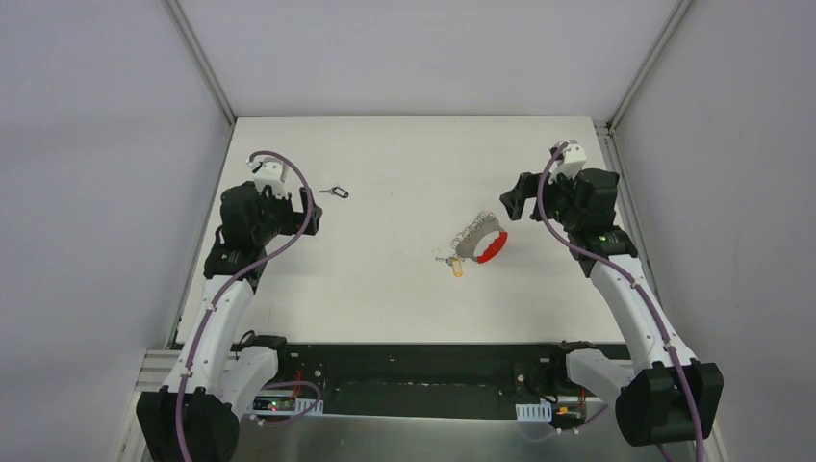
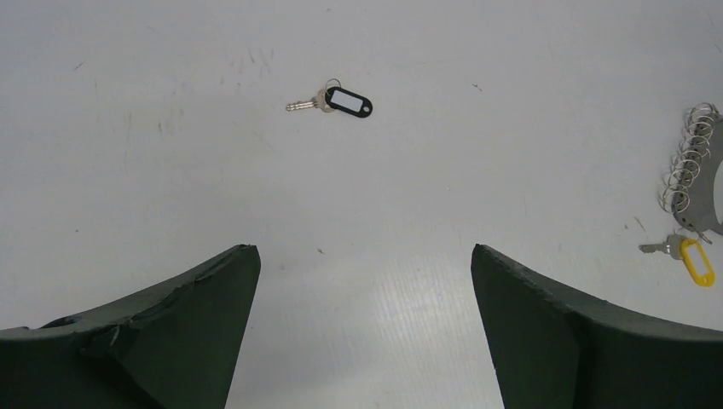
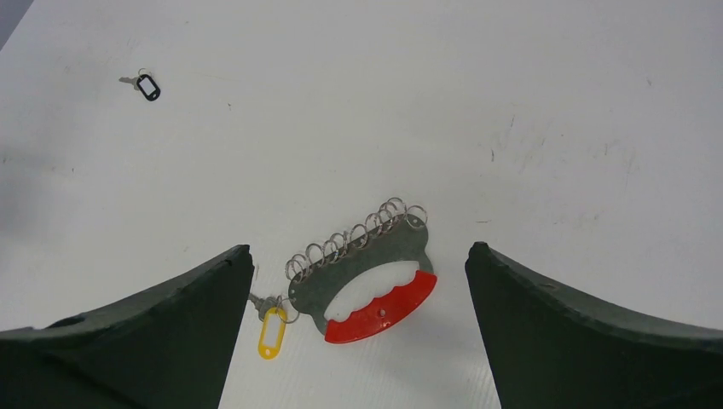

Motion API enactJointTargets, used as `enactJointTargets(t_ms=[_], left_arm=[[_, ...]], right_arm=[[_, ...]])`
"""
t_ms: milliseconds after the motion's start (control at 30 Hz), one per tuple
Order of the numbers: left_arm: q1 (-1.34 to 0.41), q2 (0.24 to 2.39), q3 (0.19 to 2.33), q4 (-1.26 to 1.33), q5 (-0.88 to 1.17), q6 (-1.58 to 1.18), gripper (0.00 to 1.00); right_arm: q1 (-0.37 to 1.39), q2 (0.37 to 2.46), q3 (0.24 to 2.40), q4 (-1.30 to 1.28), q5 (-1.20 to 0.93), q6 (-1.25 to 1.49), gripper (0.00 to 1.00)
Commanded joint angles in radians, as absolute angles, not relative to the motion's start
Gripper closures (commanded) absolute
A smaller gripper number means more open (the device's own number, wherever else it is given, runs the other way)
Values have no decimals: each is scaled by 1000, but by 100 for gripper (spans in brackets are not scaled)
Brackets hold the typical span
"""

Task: Put the keys on the keyring

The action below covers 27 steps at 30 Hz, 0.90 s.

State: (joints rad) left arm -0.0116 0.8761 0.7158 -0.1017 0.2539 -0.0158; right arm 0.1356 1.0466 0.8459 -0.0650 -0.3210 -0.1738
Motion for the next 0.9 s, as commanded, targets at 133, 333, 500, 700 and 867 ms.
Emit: enactJointTargets(t_ms=[133,333,500,700,867], left_arm=[[-6,869,706,-93,290,-30,1],[-6,933,765,-211,341,60,0],[-18,992,802,-266,422,103,0],[-198,1055,851,-330,231,194,0],[-283,1098,879,-306,162,181,0]], right_arm=[[106,1040,835,-49,-345,-192,0],[104,1031,812,-65,-397,-257,0],[104,1065,800,-53,-361,-253,0],[189,1281,924,-166,-187,-236,0],[209,1388,959,-176,-212,-216,0]])
